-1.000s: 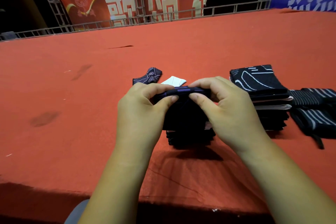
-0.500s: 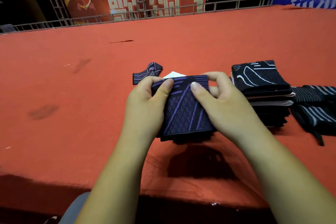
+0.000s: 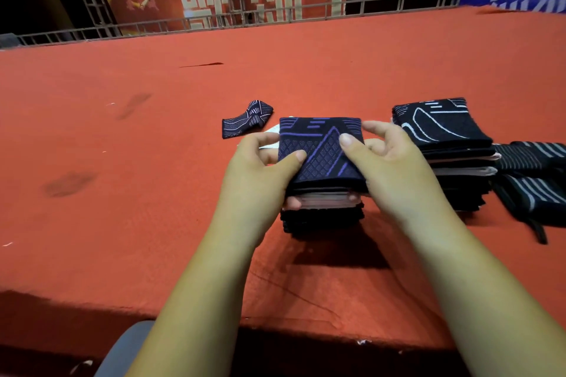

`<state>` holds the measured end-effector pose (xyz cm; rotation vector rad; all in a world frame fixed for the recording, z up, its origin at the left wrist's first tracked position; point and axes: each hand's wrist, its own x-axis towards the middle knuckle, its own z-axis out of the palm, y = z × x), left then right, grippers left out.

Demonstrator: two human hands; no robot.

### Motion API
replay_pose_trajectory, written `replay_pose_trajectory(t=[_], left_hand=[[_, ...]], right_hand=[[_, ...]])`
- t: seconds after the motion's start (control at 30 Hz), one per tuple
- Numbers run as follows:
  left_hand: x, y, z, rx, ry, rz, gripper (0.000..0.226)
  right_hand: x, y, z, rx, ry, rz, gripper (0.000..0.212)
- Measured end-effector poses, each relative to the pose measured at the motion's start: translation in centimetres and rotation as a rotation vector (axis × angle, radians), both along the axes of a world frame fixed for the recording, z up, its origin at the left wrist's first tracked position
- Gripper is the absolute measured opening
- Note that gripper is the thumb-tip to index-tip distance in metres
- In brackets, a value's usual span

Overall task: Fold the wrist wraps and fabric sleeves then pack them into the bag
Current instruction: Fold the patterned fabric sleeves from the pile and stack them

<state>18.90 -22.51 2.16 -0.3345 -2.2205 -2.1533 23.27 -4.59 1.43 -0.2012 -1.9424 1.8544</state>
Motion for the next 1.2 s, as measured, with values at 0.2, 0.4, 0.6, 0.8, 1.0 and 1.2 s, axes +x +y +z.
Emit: replay_pose_trajectory(t=[0.2, 0.4, 0.6, 0.8, 1.0, 1.2], left_hand=[[-0.9, 0.8, 0.2, 0.080, 0.144, 0.074, 0.028], [-2.2, 0.6, -0.9, -0.335, 0.329, 0.194, 0.025], [-2.4, 0.7, -2.0, -0.663, 0.330, 0.243, 0.016], [-3.1, 0.2, -2.7, -0.544, 0.247, 0.161, 0.013], [-7.9, -2.4, -4.9, -0.518, 0.122, 0.232, 0.022], [-11.8, -2.2, -5.9, -0.932, 0.153, 0.107, 0.030]], right_hand=[[-0.8, 0.4, -0.7, 0.399, 0.082, -0.054, 0.051], [-1.5, 0.6, -1.7, 0.694, 0.012, -0.140, 0.037], [-2.1, 0.7, -3.3, 0.779, -0.124, -0.121, 0.031], [-2.4, 0.6, -4.0, 0.715, -0.122, -0.163, 0.029], [-2.2, 0.5, -3.5, 0.647, -0.105, -0.151, 0.028], [-1.9, -0.1, -2.5, 0.709, -0.085, -0.121, 0.033]])
